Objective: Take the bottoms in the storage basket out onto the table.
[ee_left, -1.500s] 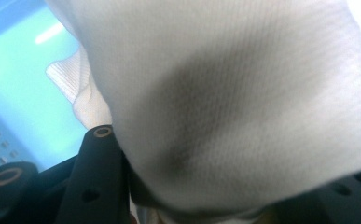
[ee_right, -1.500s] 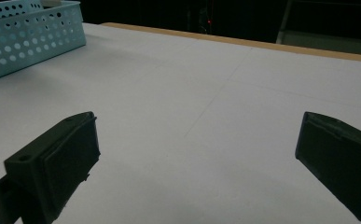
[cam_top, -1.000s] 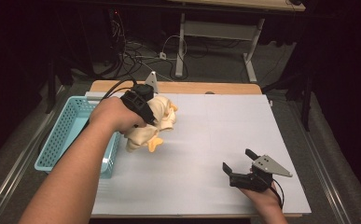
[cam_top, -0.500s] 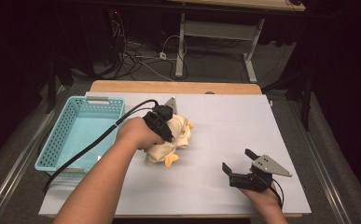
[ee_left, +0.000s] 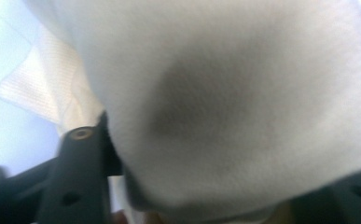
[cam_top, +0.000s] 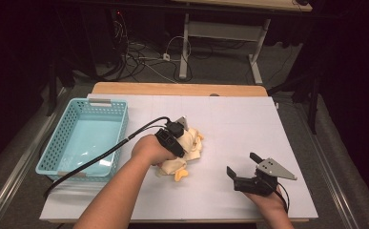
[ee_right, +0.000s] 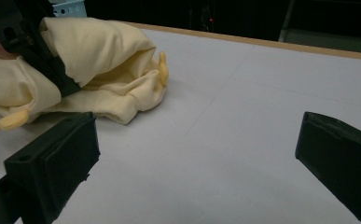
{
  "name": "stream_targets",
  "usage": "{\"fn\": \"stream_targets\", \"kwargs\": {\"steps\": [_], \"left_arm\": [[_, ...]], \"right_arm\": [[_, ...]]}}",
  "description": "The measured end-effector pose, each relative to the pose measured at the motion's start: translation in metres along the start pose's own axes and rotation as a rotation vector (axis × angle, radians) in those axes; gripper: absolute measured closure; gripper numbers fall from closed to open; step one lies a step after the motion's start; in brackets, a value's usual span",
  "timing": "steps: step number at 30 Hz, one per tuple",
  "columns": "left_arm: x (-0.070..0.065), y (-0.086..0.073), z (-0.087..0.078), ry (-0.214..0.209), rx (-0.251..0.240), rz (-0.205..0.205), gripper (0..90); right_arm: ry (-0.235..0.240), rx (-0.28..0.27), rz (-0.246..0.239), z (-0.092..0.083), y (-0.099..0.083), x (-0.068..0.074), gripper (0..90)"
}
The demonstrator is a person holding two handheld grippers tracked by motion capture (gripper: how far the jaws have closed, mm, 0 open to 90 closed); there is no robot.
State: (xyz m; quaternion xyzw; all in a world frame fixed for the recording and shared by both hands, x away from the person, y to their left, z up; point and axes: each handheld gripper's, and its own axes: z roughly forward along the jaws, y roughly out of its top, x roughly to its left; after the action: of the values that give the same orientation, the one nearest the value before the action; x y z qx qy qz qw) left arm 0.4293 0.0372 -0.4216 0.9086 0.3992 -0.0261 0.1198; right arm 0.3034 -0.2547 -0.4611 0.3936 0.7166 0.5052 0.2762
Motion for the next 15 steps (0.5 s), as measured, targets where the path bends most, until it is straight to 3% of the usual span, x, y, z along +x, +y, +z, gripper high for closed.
{"fn": "stream_targets", "kwargs": {"steps": [4,7,10,15], "left_arm": [[-0.001,-0.001,-0.002,0.005,0.029,0.009,22.3],[-0.003,-0.006,-0.009,0.017,0.021,0.032,12.8],[-0.003,-0.015,-0.018,0.008,0.015,0.029,0.0],[0.002,-0.037,-0.034,-0.014,-0.023,0.019,0.0]], "right_arm": [[0.000,0.000,-0.002,0.000,0.000,0.001,0.3],[-0.001,0.000,0.000,-0.001,0.000,0.001,0.3],[-0.001,-0.001,0.000,0.000,0.000,0.000,0.2],[0.002,0.002,0.002,0.003,0.001,0.001,0.3]]}}
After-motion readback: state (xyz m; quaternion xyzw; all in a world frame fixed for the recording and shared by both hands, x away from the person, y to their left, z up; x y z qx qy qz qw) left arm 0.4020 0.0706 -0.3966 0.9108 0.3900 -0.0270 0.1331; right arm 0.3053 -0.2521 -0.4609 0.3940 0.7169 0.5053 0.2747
